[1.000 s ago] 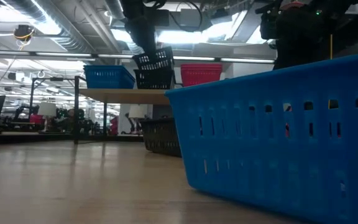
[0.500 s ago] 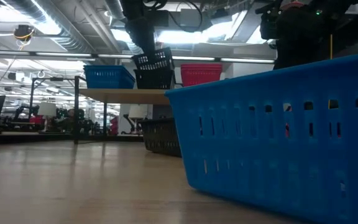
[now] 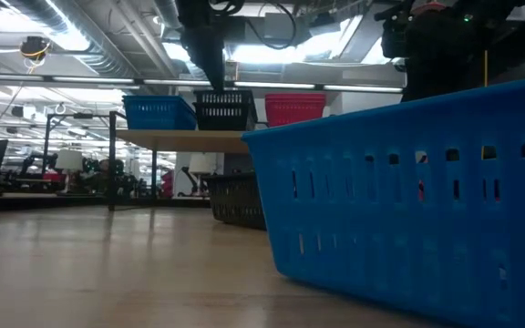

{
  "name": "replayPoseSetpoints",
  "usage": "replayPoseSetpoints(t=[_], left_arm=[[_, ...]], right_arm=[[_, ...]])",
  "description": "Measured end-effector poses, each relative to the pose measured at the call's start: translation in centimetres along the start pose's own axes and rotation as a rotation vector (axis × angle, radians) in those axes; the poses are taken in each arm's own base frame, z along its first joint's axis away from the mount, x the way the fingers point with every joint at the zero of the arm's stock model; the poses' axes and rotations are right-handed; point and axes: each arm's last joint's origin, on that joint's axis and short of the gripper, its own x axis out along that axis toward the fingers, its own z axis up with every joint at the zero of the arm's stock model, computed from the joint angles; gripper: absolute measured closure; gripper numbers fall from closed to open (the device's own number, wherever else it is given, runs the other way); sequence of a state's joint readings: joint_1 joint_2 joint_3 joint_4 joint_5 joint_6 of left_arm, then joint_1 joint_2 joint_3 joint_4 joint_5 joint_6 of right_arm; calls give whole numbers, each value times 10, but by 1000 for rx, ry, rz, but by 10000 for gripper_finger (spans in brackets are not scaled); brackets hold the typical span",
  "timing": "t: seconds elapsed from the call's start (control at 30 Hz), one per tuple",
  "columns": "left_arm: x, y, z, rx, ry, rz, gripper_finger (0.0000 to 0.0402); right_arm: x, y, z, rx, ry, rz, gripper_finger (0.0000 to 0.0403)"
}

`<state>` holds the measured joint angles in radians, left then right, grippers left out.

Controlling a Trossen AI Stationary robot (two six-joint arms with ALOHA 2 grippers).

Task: Stack baskets on shelf by color
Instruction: Stack the left black bin on top of the black bin on the shelf, then stack the black bin on top of the black bins on the shelf

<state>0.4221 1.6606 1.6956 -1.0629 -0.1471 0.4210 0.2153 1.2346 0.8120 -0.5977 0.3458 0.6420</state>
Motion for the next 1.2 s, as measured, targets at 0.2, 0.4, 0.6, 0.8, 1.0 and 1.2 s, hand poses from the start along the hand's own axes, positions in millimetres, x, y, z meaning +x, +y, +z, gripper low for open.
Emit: replayPoseSetpoints(t=[0.2, 0.4, 0.6, 0.8, 1.0, 1.2], left_arm=[[-21, -5, 15, 23, -78, 10, 327], [-30, -13, 18, 36, -59, 26, 327], [-23, -24, 9, 39, 63, -75, 327], [-20, -31, 13, 50, 48, -133, 327], [-12, -33, 14, 46, 77, -144, 327], [-15, -45, 18, -130, 80, -167, 327]], right_arm=[[0, 0, 0, 0, 9, 3, 321], [0, 0, -1, 1, 11, 2, 321], [0, 1, -1, 1, 39, 40, 321], [0, 1, -2, -3, 40, 38, 321], [0, 1, -2, -13, 49, 43, 321], [0, 1, -2, -61, 55, 61, 321]])
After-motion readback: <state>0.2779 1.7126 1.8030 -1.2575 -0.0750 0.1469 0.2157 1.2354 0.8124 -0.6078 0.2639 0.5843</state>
